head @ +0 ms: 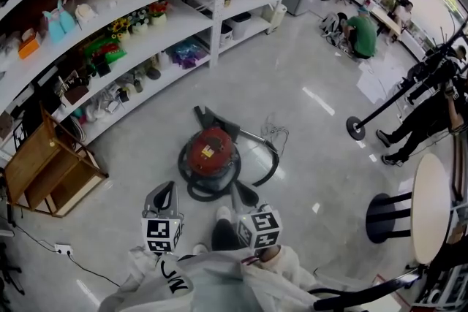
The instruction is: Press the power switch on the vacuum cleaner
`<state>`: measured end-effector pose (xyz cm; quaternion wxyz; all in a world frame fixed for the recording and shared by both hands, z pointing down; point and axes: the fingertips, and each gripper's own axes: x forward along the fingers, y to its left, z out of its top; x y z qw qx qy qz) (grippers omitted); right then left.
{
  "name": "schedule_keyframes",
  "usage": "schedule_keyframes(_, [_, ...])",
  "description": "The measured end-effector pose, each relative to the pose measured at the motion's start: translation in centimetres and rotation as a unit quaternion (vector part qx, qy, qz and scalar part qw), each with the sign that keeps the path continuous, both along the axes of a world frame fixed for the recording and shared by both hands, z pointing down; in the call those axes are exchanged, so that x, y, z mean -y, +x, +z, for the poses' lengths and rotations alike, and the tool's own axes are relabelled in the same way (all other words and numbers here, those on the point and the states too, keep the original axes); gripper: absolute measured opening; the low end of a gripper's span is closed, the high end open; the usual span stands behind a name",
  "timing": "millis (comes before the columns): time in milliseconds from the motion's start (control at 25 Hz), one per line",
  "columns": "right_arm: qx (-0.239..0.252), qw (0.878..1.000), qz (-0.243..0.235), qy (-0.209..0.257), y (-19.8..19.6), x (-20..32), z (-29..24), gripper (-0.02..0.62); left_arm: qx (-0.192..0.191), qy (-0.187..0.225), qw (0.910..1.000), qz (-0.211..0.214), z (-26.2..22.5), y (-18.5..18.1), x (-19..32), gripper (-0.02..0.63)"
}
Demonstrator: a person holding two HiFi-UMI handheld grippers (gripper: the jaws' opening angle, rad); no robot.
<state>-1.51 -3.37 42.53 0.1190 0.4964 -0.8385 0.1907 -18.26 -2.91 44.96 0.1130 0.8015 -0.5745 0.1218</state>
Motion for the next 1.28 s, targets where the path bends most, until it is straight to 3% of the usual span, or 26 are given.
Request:
schedule_keyframes(1000, [0.042, 0.999, -0.008, -0.018, 4.7, 10.1, 1.2, 0.0, 0.059, -0.029, 0.9978, 0.008, 0.1, 4.8, 9.0, 0.0])
schedule_keyframes(1280, [0.044, 0.999, -0.02, -0.016, 6.2, 12.5, 1.5, 0.0, 0.06, -0.012, 0.9981, -0.007, -0.7, 6.2, 10.9, 0.0])
